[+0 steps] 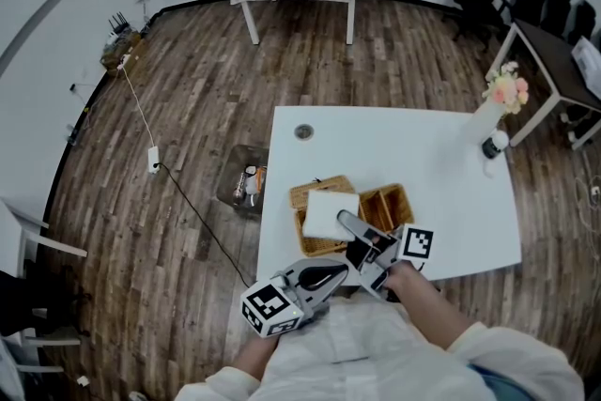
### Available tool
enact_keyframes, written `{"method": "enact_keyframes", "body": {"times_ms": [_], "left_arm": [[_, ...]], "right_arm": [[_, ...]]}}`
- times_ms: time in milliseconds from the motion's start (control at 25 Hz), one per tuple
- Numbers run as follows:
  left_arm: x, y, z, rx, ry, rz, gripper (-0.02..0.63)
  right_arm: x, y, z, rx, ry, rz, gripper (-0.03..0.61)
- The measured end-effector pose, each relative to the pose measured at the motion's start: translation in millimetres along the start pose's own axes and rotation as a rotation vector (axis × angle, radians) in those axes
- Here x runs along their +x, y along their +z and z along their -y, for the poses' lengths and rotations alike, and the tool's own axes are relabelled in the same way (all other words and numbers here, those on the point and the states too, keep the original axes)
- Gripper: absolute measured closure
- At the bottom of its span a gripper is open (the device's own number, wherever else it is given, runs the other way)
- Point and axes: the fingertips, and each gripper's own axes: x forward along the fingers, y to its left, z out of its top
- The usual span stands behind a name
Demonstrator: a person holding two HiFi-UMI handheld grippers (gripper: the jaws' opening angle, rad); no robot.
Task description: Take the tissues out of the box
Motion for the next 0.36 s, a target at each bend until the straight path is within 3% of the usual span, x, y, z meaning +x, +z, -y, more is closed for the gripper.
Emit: {"method": "enact_keyframes", "body": {"times_ms": [360], "left_arm": [[-0.3,0.6,-0.5,0.0,-0.002,-0.001,0.614]], "right_arm": [[0.4,0.4,-1.5,-0.002,-0.003,0.0,0.314]]}}
